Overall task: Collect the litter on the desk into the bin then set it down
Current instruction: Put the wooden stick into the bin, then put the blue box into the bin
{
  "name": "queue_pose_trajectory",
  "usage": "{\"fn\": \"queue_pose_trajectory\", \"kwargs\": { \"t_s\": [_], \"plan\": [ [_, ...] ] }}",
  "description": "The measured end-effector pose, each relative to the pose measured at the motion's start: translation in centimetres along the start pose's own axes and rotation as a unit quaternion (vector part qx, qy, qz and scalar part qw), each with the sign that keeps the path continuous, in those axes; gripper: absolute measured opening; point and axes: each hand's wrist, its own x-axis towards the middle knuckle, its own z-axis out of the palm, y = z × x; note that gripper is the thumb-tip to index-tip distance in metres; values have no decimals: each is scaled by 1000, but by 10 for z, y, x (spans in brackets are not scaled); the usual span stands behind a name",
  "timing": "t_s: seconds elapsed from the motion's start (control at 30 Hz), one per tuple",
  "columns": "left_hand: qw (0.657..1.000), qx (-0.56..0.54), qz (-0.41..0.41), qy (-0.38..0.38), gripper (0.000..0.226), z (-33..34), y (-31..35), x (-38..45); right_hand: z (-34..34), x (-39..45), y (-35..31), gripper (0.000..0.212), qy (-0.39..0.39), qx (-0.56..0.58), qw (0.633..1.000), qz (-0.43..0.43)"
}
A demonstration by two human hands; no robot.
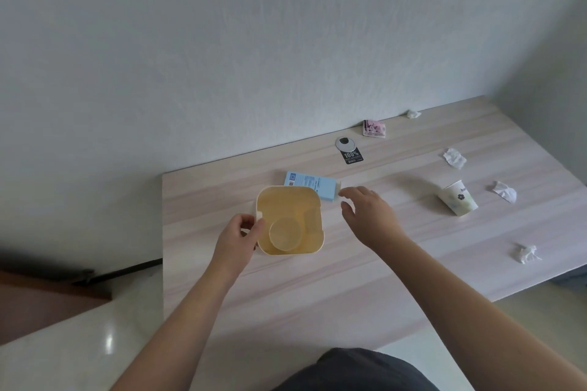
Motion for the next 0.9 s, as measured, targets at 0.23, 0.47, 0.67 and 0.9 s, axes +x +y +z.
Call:
{"fn": "queue_pose_trajectory", "kwargs": {
  "t_s": [0.23, 0.47, 0.67, 0.9],
  "plan": [
    [999, 3, -34, 39, 19, 29, 9, 9, 20, 51, 45, 32, -54, 49, 996, 44],
    [996, -13, -54, 69, 15, 50, 9, 7, 53, 98, 74, 45, -124, 124, 974, 143],
    [994, -2, -61, 92, 13, 59, 10, 3, 88, 122, 83, 53, -171, 192, 942, 217],
    [992, 7, -73, 104, 18, 52, 20, -3, 113, 137, 87, 34, -179, 175, 936, 249]
  ]
}}
